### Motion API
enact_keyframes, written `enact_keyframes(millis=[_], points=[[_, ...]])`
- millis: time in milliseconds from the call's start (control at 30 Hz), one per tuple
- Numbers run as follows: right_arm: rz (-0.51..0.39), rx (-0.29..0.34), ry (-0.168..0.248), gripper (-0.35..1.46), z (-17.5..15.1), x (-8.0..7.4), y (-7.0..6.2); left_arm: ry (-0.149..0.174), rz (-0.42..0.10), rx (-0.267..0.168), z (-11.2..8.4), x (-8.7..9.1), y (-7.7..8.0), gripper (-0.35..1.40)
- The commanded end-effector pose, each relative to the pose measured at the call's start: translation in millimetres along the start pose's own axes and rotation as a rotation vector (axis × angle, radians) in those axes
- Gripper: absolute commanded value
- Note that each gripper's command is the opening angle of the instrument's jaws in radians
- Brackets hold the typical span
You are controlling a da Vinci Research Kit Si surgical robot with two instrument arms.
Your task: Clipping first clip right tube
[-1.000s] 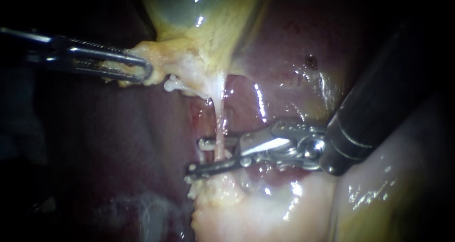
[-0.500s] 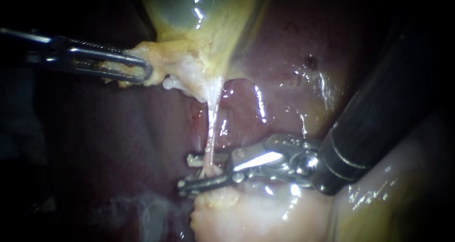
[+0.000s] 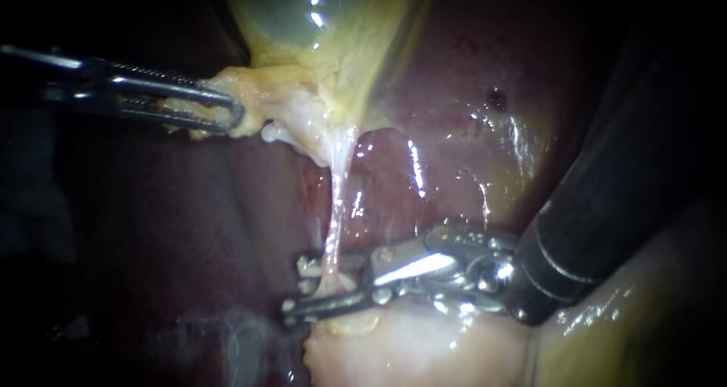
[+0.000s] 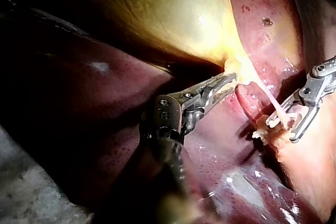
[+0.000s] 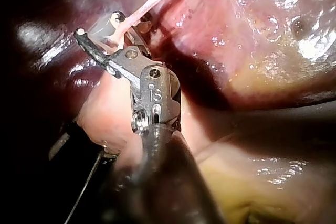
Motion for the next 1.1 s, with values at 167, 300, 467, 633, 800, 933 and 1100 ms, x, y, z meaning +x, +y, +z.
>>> enact_keyframes(millis=[167,300,467,633,800,933,1100], points=[[0.003,0.006,0.008,0.49,-0.1,0.5,-0.3,0.000,0.000,0.000,0.0,0.0,0.0,-0.35],[0.003,0.006,0.008,0.49,-0.1,0.5,-0.2,0.000,0.000,0.000,0.1,0.0,0.0,-0.35],[0.003,0.006,0.008,0.47,-0.2,0.4,0.1,0.000,0.001,0.000,0.1,-0.1,-0.1,-0.35],[0.002,0.010,0.006,0.35,-0.6,0.3,0.3,0.000,0.001,0.001,0.1,-0.1,-0.1,-0.35],[0.002,0.012,0.005,0.15,-1.0,0.1,0.6,0.000,0.001,0.001,0.2,-0.1,-0.1,-0.35],[0.001,0.013,0.004,0.00,-1.3,0.1,0.9,0.000,0.001,0.001,0.2,-0.1,-0.1,-0.35],[0.024,0.011,-0.002,-0.34,-1.6,-0.1,1.0,0.000,0.001,0.001,0.2,-0.1,-0.1,-0.35]])
